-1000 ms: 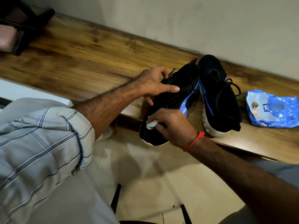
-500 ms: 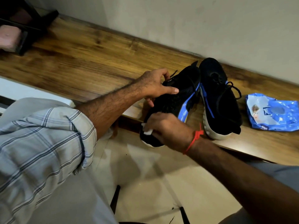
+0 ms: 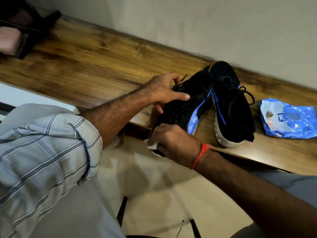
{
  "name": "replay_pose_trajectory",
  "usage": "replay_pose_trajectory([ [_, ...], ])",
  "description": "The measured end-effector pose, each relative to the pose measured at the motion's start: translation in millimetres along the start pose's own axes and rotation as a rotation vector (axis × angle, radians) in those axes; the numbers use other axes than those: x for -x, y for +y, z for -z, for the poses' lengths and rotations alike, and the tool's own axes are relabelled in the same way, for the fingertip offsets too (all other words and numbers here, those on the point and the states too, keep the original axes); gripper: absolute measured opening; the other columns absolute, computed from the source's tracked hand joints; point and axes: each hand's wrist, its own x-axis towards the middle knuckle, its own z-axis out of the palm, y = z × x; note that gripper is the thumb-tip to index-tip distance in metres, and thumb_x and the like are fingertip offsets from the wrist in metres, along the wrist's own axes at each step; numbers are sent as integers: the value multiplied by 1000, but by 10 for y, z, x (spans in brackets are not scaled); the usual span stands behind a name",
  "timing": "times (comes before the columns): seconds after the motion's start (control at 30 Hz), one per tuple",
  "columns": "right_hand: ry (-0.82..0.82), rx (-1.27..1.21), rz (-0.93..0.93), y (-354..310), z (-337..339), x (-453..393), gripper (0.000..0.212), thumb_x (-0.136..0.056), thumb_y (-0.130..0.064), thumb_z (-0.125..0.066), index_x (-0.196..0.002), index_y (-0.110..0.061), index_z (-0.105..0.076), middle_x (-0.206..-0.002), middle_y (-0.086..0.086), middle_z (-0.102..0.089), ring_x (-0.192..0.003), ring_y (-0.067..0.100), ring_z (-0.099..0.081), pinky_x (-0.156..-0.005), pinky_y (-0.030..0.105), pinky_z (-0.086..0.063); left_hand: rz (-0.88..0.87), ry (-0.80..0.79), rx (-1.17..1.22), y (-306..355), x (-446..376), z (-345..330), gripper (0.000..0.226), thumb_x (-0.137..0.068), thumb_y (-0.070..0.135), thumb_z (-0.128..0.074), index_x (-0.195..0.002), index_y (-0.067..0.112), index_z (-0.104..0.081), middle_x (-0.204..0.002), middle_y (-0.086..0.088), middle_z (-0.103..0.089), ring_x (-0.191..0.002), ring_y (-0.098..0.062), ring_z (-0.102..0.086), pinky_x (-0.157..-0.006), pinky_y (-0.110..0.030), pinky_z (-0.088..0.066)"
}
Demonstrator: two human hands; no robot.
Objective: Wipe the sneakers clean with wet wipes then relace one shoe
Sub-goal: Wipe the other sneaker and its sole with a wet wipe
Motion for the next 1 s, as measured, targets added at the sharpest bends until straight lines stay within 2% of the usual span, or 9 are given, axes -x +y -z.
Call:
replay_pose_trajectory([
  [0.17, 190, 147, -284, 444, 399, 109, 16, -80, -3, -67, -92, -10, -75, -92, 8, -70, -90, 28, -67, -81, 42, -55, -3, -4, -27, -12, -11, 35, 49, -77, 48, -84, -111, 24, -59, -97, -9, -73, -70, -28, -75, -50, -43, -61],
  [0.3, 372, 116, -281, 356, 471, 164, 16, -81, -2, -66, -94, -8, -75, -94, 5, -72, -91, 22, -68, -85, 30, -52, 4, -16, -23, -14, -16, 47, 50, -76, 52, -83, -111, 25, -58, -95, -7, -72, -67, -23, -73, -45, -32, -55],
  [0.43, 258, 182, -214, 251, 189, 128, 23, -78, -15, -49, -81, -10, -72, -78, 7, -68, -74, 32, -63, -70, 40, -51, 11, -17, 14, -8, -16, 20, 50, -75, 46, -86, -110, 23, -58, -94, -9, -72, -69, -26, -75, -49, -44, -61],
  [0.53, 150, 85, -270, 156, 56, 98, 20, -70, -10, -59, -82, -15, -74, -80, 6, -70, -78, 31, -65, -71, 40, -55, 3, -5, 17, -19, -13, -7, 50, -74, 45, -87, -108, 23, -58, -97, -12, -71, -71, -29, -75, -50, -50, -61],
  [0.63, 30, -72, -218, 33, 94, 92, 15, -75, -11, -67, -86, -17, -76, -83, -1, -74, -80, 17, -69, -77, 30, -53, 0, -4, 13, -14, -9, -10, 49, -75, 45, -87, -108, 22, -58, -96, -12, -72, -71, -30, -75, -50, -52, -61],
  [0.77, -234, -238, -194, 53, 334, 150, 8, -83, -21, -78, -91, -20, -78, -81, -15, -73, -70, -13, -60, -70, 4, -39, -4, -24, 15, -28, -22, 20, 45, -80, 45, -83, -110, 22, -58, -98, -12, -73, -72, -29, -75, -54, -53, -61],
  [0.83, -131, -333, -306, 166, 464, 208, 10, -84, -18, -78, -94, -17, -78, -79, -16, -72, -69, -10, -62, -69, 7, -43, 4, -50, 29, -49, -29, 71, 42, -83, 45, -80, -113, 22, -59, -99, -11, -74, -75, -28, -76, -58, -54, -62],
  [0.93, 274, -410, -460, 392, 652, 317, 7, -87, -17, -75, -94, -17, -75, -85, -6, -75, -80, 5, -70, -76, 29, -57, 4, -41, 38, -70, -56, 131, 37, -88, 42, -75, -119, 24, -63, -107, -6, -73, -83, -23, -76, -66, -49, -64],
  [1.0, 511, -363, -559, 526, 687, 370, 8, -89, -15, -73, -96, -17, -75, -90, -6, -74, -89, 6, -69, -84, 36, -57, 1, 2, -2, -75, -73, 179, 36, -90, 42, -73, -122, 26, -66, -116, -2, -70, -90, -21, -74, -71, -45, -64],
])
